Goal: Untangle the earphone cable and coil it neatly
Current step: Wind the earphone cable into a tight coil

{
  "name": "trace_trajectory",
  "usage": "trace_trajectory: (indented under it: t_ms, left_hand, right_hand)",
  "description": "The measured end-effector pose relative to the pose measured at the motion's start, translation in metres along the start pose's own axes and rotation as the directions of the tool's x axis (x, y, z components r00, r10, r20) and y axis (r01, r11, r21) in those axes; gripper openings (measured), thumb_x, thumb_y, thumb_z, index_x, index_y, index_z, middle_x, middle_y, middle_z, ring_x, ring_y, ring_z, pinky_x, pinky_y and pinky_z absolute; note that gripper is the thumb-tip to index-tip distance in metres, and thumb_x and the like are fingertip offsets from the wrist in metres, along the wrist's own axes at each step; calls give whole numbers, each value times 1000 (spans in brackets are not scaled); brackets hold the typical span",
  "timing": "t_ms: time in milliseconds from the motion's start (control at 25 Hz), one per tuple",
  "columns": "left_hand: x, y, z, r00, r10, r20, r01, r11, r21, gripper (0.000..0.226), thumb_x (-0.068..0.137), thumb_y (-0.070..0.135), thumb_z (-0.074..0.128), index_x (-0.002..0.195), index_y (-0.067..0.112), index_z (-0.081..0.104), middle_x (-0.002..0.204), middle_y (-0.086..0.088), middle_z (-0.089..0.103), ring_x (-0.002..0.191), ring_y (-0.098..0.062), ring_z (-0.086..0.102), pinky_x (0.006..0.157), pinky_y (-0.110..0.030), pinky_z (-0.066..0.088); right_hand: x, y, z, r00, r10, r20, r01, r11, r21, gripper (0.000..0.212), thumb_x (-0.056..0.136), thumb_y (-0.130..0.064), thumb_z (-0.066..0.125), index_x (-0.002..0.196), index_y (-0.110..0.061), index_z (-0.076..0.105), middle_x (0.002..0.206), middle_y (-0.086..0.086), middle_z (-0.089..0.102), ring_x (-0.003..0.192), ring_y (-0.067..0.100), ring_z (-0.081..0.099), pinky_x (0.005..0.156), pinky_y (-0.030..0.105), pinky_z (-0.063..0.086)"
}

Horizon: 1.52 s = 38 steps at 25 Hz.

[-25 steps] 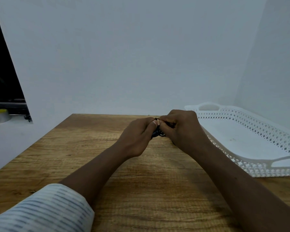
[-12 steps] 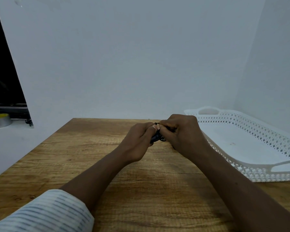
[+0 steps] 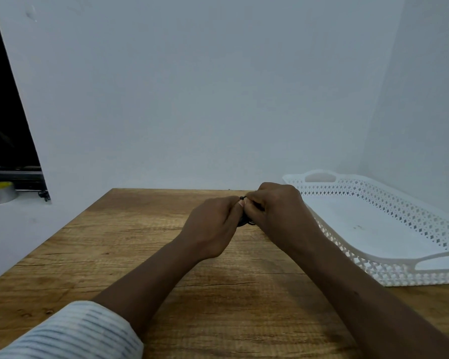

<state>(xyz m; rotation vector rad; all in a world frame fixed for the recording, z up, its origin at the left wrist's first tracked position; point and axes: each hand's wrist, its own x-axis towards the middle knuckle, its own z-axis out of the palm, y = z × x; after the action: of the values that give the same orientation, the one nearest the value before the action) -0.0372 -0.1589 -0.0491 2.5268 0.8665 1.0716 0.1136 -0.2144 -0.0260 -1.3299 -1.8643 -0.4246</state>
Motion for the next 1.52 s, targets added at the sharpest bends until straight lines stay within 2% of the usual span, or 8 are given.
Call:
trace_trajectory:
  t_ms: [160, 280, 400, 920, 1080, 1240, 1360, 1520]
  left_hand:
    - [0, 0, 1, 998, -40, -40, 35, 990, -137, 41, 103, 31, 35, 63, 33, 44, 56, 9, 48, 52, -8, 45, 57, -34, 40]
    - [0, -2, 0, 999, -30, -32, 28, 998, -63, 39, 104, 31, 34, 66, 33, 45, 59, 8, 50, 55, -12, 46, 57, -38, 41]
    - [-1, 1, 1, 999, -16, -33, 15, 1000, -18, 39, 103, 33, 33, 66, 35, 43, 59, 8, 50, 55, -12, 47, 58, -39, 42]
    - [0, 4, 4, 994, -106, -40, 86, 936, -343, 44, 103, 31, 34, 67, 12, 52, 60, 4, 48, 56, -13, 42, 56, -38, 37]
    - [-1, 3, 3, 997, -76, -32, 63, 954, -293, 44, 104, 29, 35, 70, 8, 54, 58, 5, 50, 53, -11, 44, 55, -37, 39]
    - [-2, 3, 1, 998, -32, -49, 23, 985, -173, 41, 103, 31, 34, 67, 23, 50, 56, 8, 48, 52, -9, 43, 55, -38, 40]
    - [-4, 4, 1, 998, -23, -52, 16, 991, -133, 38, 102, 36, 32, 69, 30, 49, 58, 8, 50, 54, -10, 46, 57, -41, 43]
    - [-3, 4, -1, 999, -30, -39, 22, 983, -180, 41, 102, 36, 32, 71, 18, 53, 60, 6, 52, 56, -13, 48, 60, -47, 45]
  right_hand:
    - [0, 1, 2, 1000, 1, 28, -1, 1000, -3, 33, 87, -28, 51, 67, -9, 69, 61, 1, 56, 54, 18, 55, 51, 42, 50]
    - [0, 2, 2, 998, -14, 64, 14, 1000, 0, 39, 89, -35, 45, 70, -12, 69, 64, -1, 55, 56, 16, 54, 53, 42, 50]
    - [0, 0, 2, 1000, -12, 25, 12, 1000, -19, 31, 88, -25, 53, 63, -10, 66, 59, 0, 53, 51, 17, 51, 50, 40, 49]
    - [0, 0, -2, 997, 22, -69, -12, 990, 143, 33, 86, -23, 62, 54, -25, 53, 50, -13, 39, 47, 9, 42, 50, 19, 29]
    - [0, 1, 0, 998, 16, -60, -6, 988, 156, 33, 86, -26, 59, 54, -20, 57, 50, -12, 41, 47, 11, 46, 47, 25, 35]
    - [0, 1, 1, 998, -11, -58, 16, 996, 83, 36, 86, -23, 60, 52, -23, 48, 51, -14, 38, 46, 8, 43, 44, 30, 39]
    - [0, 3, 3, 999, -24, -45, 26, 999, 37, 32, 86, -23, 58, 56, -10, 59, 54, -4, 48, 47, 14, 48, 45, 39, 46]
    - [-1, 7, 1, 999, -27, -24, 29, 994, 107, 38, 87, -36, 49, 63, -12, 67, 58, -4, 52, 52, 13, 52, 50, 39, 47]
